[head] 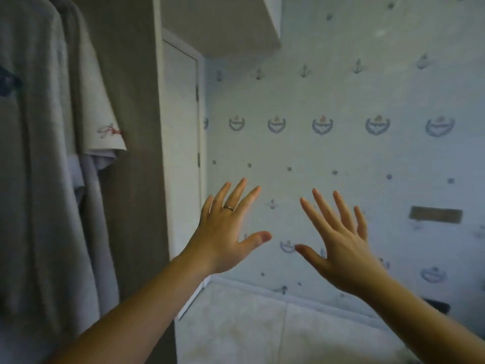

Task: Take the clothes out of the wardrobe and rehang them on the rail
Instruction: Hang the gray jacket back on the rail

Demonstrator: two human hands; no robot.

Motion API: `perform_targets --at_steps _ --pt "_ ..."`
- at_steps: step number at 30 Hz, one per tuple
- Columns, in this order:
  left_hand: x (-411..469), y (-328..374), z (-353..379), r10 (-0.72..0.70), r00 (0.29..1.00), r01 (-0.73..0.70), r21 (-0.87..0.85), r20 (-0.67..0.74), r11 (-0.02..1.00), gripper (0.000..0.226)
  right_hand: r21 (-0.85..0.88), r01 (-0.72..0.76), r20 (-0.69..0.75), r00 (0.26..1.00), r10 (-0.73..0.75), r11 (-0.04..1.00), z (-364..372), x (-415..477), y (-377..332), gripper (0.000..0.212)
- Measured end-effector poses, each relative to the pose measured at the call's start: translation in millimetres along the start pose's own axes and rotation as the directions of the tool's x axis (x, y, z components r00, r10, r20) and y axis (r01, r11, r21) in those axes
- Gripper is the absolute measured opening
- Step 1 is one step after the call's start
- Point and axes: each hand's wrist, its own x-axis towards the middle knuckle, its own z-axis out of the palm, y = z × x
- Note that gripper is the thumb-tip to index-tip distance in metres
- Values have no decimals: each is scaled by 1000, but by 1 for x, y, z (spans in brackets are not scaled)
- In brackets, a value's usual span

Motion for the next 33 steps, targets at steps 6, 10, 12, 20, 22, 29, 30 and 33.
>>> perform_targets --at_steps 6,10,12,20,22,29,30,33 --pt "-7 90 119 73 977 -48 -127 200 991 83 -62 -258 121 957 264 964 26 -119 82 83" --pt "-7 151 197 173 927 -101 -222 334 970 85 -166 -448 206 855 475 878 48 -204 132 83" --pt "-6 182 234 231 889 -130 -267 394 955 83 -228 -542 231 777 586 809 55 -242 153 84" --pt "14 297 381 491 698 -247 -469 521 848 86 -381 -783 230 435 870 492 68 -347 232 83" --pt "24 325 413 561 638 -289 -511 528 810 90 -427 -819 199 330 923 384 71 -361 254 81" --pt "76 404 514 752 329 -413 -629 571 658 82 -455 -890 104 -4 995 44 92 -386 314 78" --pt "85 415 526 777 279 -441 -643 564 626 78 -455 -890 99 -45 994 4 96 -387 323 78" --pt "108 444 554 826 177 -486 -682 535 546 73 -445 -887 74 -173 982 -122 105 -390 344 83"
